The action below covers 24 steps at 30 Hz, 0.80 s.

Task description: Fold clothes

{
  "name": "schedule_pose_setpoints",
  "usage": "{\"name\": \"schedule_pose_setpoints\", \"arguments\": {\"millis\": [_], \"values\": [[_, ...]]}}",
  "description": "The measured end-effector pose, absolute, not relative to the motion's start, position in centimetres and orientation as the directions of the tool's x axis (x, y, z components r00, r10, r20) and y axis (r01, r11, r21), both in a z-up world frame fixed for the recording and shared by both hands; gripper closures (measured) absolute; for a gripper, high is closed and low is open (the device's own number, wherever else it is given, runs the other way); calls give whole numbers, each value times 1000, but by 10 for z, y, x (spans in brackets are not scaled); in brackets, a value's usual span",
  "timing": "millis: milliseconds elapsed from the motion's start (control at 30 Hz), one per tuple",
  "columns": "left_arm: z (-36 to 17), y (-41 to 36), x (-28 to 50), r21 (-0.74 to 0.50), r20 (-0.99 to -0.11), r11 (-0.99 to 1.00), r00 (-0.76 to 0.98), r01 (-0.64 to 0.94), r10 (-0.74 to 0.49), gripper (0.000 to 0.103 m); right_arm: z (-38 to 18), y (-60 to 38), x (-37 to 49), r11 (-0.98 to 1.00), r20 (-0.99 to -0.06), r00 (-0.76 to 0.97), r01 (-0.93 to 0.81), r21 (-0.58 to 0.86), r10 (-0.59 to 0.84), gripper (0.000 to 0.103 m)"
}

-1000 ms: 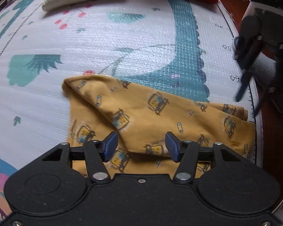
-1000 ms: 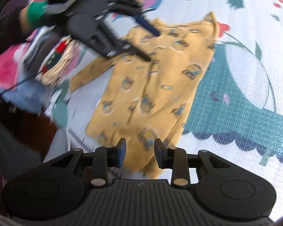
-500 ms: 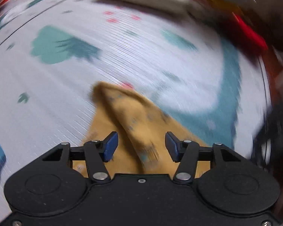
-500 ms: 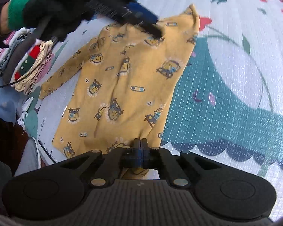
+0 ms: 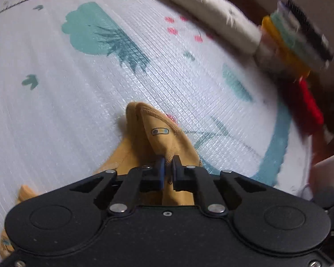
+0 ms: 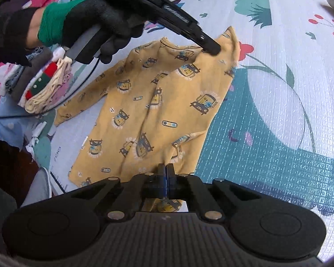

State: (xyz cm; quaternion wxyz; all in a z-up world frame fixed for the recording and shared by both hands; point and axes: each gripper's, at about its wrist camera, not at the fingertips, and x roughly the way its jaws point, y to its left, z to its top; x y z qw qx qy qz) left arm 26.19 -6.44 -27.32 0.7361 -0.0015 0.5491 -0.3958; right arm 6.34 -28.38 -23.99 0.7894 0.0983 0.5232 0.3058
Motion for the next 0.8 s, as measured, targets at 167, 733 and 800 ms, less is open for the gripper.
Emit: {"name": "schedule_pose_setpoints", "arguments": {"millis": [167, 733, 800], "values": [[-287, -37, 266, -445, -818, 715, 80, 540, -570, 96, -242, -284, 67, 780, -753, 251, -362, 510, 609, 100], [-259, -94, 266, -212, -872, 747, 223, 630, -435, 63, -250, -280, 69, 764, -748, 220, -366, 532, 626, 99], [-267, -92, 267, -206, -886, 754, 209, 623, -415, 84, -249, -279, 70, 759, -744, 218, -373, 534, 631, 99]]}}
